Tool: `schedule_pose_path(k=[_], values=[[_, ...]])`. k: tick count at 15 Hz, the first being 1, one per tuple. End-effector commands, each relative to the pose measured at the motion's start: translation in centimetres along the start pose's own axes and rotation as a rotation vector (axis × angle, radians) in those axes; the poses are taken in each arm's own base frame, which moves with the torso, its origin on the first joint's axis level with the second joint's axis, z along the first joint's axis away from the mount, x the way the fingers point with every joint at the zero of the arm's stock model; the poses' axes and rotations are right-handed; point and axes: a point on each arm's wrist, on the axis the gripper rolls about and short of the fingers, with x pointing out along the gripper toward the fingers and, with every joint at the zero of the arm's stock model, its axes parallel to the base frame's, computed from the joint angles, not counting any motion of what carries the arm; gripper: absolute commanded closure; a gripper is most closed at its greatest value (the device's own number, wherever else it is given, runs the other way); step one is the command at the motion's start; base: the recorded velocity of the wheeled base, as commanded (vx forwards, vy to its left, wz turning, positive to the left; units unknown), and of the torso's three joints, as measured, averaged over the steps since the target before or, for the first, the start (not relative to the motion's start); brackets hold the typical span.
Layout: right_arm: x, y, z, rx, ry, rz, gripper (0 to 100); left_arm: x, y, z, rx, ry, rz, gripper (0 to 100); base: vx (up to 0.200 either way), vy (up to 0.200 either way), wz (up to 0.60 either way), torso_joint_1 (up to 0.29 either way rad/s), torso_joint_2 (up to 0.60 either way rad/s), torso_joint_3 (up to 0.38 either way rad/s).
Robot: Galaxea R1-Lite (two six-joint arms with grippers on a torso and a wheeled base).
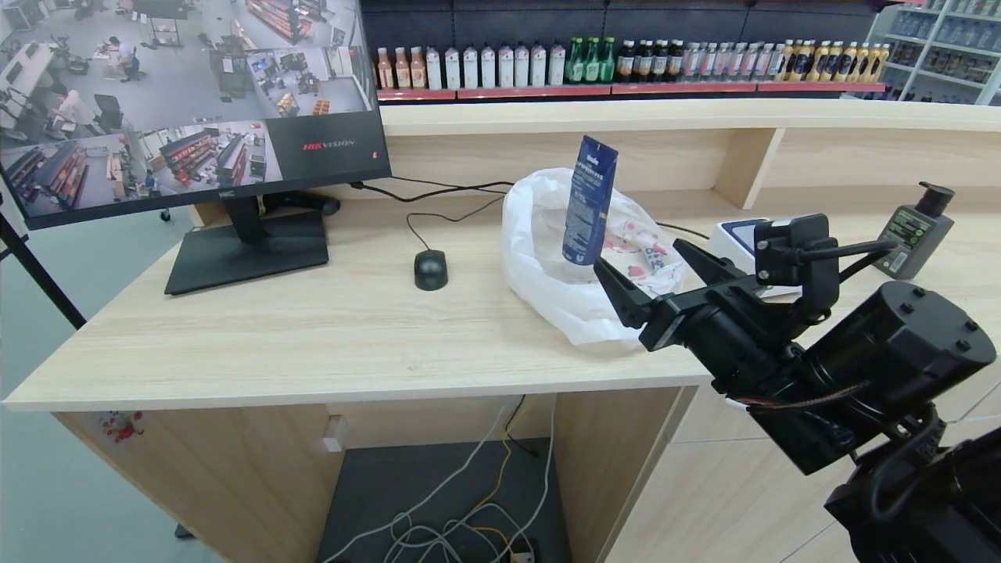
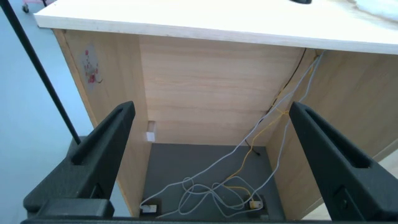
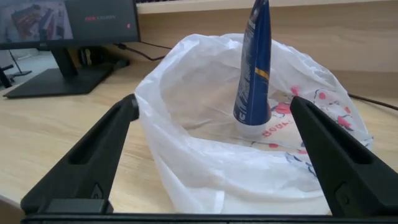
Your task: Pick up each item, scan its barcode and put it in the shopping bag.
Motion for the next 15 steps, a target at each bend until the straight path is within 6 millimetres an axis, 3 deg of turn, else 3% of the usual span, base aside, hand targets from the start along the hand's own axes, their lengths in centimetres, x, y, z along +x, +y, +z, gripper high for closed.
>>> schedule_pose_path(k=[1,5,15], values=[[-0.1,-0.1,-0.1,-0.002,0.006,-0.005,0,0.0,0.0,0.0,0.0,0.0,0.001,0,0.0,0.0,0.0,0.0,0.0,0.0],[-0.1,-0.5,0.2,-0.002,-0.004,-0.015,0,0.0,0.0,0.0,0.0,0.0,0.001,0,0.0,0.0,0.0,0.0,0.0,0.0],[0.0,-1.2,0.3,-0.007,-0.006,-0.037,0,0.0,0.0,0.0,-0.003,0.0,0.001,0,0.0,-0.2,0.0,0.004,0.0,0.002]])
